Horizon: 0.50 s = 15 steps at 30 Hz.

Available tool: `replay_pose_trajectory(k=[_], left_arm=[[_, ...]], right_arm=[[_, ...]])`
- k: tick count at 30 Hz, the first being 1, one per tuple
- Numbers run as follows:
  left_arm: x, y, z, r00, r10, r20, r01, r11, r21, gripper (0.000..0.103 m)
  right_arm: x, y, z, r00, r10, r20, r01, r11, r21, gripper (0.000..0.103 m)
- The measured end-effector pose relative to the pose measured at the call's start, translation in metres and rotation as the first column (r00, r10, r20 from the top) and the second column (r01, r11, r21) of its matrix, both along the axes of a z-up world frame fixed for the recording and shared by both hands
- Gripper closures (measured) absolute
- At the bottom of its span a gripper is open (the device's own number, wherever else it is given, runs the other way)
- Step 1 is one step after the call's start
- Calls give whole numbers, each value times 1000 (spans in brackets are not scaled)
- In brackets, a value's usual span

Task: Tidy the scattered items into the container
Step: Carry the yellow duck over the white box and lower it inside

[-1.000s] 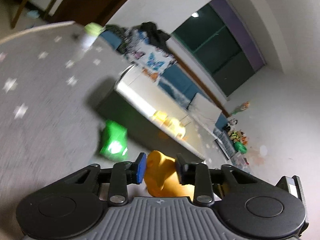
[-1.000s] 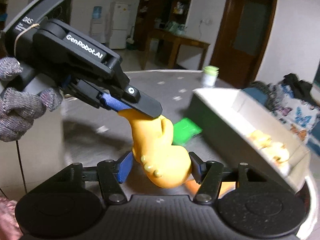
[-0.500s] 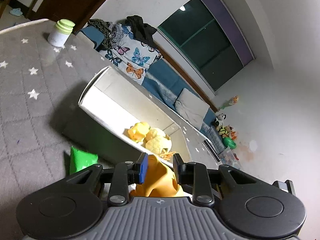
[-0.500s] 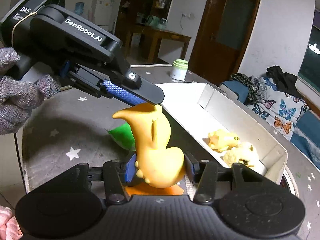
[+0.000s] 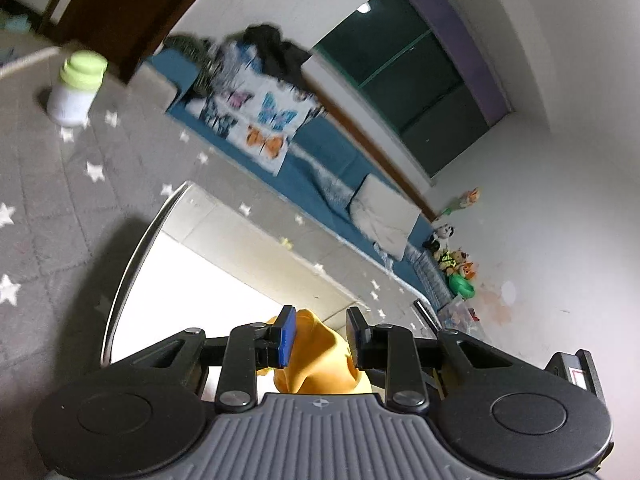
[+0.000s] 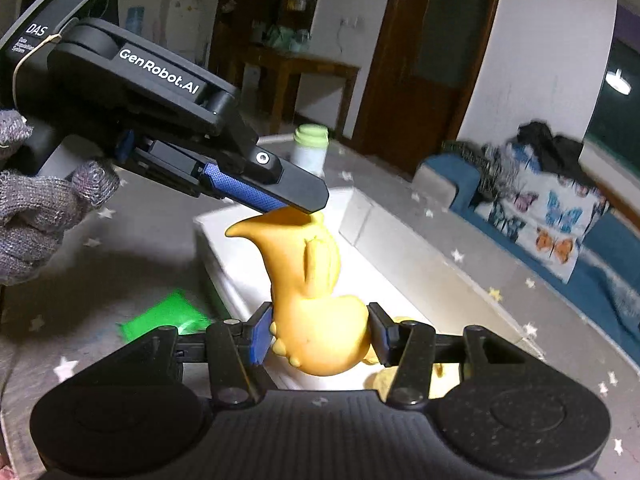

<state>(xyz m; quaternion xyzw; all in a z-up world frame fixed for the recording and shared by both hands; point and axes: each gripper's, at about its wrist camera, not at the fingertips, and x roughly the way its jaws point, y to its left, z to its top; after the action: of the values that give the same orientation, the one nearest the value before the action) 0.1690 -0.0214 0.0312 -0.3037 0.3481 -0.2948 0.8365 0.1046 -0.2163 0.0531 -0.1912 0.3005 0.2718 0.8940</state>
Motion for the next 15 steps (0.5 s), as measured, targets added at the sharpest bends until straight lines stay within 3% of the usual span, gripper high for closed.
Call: replay_pose_trajectory(k=[6,15], left_arm=[[27,-10,-21,998,-15,-65,17,999,33,74],[34,-15,-37,992,-14,-124,25,996,90,74]], right_arm=[[30,-9,-15,995,2,-100,-4,1000,-21,53],[53,-15,-31,977,19,-211,-32,998,-56,53]])
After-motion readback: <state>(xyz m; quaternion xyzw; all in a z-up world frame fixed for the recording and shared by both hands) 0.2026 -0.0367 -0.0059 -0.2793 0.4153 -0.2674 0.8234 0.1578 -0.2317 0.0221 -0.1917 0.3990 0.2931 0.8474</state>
